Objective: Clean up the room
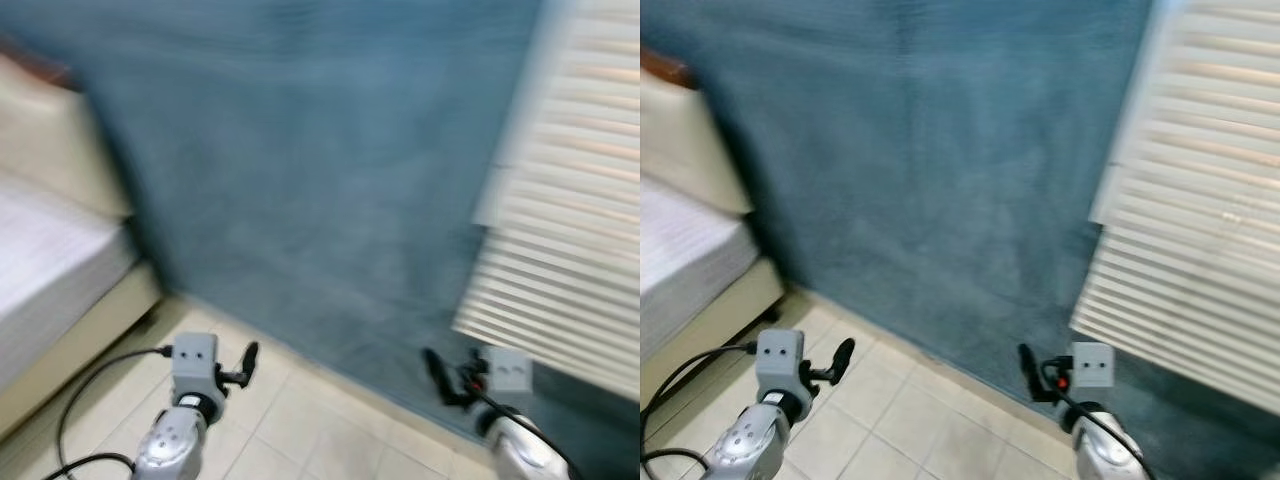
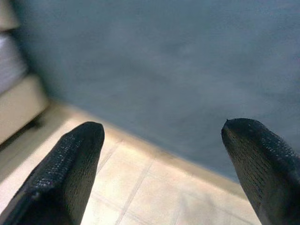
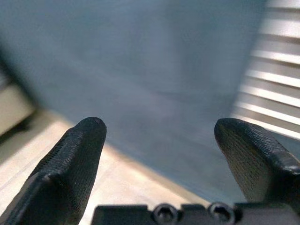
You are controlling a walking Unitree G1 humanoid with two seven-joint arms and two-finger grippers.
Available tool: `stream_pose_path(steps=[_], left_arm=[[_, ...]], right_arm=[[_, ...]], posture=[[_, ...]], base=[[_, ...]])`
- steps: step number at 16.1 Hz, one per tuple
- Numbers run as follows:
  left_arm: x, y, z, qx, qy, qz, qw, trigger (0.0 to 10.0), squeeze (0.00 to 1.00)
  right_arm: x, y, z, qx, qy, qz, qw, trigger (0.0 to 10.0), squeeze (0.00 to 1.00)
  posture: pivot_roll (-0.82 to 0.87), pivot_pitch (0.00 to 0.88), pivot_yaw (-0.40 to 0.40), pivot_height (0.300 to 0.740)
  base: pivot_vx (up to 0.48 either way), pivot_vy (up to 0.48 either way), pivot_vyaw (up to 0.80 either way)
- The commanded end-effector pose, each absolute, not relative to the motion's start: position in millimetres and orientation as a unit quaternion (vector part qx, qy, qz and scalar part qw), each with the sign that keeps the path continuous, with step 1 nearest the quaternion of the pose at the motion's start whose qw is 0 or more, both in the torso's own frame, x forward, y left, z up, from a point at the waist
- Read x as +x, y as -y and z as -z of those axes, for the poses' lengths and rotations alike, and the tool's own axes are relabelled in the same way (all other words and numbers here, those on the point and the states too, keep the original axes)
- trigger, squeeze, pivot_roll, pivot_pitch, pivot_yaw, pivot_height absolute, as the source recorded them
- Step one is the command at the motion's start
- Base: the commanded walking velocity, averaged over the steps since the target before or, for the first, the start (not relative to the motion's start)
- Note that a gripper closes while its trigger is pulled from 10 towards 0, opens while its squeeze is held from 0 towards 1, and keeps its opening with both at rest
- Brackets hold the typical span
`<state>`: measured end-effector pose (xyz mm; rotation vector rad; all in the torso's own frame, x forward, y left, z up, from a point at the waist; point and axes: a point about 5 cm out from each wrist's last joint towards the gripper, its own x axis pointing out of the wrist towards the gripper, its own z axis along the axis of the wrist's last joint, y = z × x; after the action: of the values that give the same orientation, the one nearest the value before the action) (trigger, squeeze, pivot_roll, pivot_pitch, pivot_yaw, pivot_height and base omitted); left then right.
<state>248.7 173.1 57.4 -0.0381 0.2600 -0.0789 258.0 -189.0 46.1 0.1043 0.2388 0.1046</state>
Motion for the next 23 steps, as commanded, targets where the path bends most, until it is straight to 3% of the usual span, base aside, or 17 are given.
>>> stream_pose_path(steps=[1, 7, 11, 14, 15, 23], left_arm=[[248, -173, -62, -0.013, -0.122, 0.035, 0.992, 10.0, 0.00], [248, -175, -72, 0.004, -0.093, 0.002, 0.996, 10.0, 0.00], [253, -177, -87, 0.025, -0.039, -0.030, 0.998, 10.0, 0.00], [252, -179, -78, 0.010, -0.063, -0.039, 0.997, 10.0, 0.00], [252, -178, -74, 0.040, -0.072, -0.033, 0.996, 10.0, 0.00], [251, -181, -73, 0.056, -0.075, -0.044, 0.995, 10.0, 0.00]], right_arm=[[254, 189, -39, 0.054, -0.136, -0.060, 0.987, 10.0, 0.00], [255, 188, -35, 0.058, -0.130, -0.073, 0.987, 10.0, 0.00], [265, 186, -48, 0.068, -0.085, -0.087, 0.990, 10.0, 0.00], [267, 177, -44, 0.082, -0.095, -0.116, 0.985, 10.0, 0.00], [268, 174, -42, 0.087, -0.100, -0.126, 0.983, 10.0, 0.00], [276, 161, -38, 0.108, -0.116, -0.173, 0.972, 10.0, 0.05]], posture=[[0.07, 0.000, -0.054, 0.740], [0.09, 0.000, -0.074, 0.740], [0.10, 0.000, -0.079, 0.740], [0.12, 0.000, -0.080, 0.740], [0.13, 0.000, -0.081, 0.740], [0.17, 0.000, -0.103, 0.740]], base=[[0.000, 0.000, 0.57], [0.000, 0.000, 0.57], [0.386, 0.284, 0.58], [0.386, 0.285, 0.57], [0.386, 0.281, 0.56], [0.421, 0.000, 0.55]])
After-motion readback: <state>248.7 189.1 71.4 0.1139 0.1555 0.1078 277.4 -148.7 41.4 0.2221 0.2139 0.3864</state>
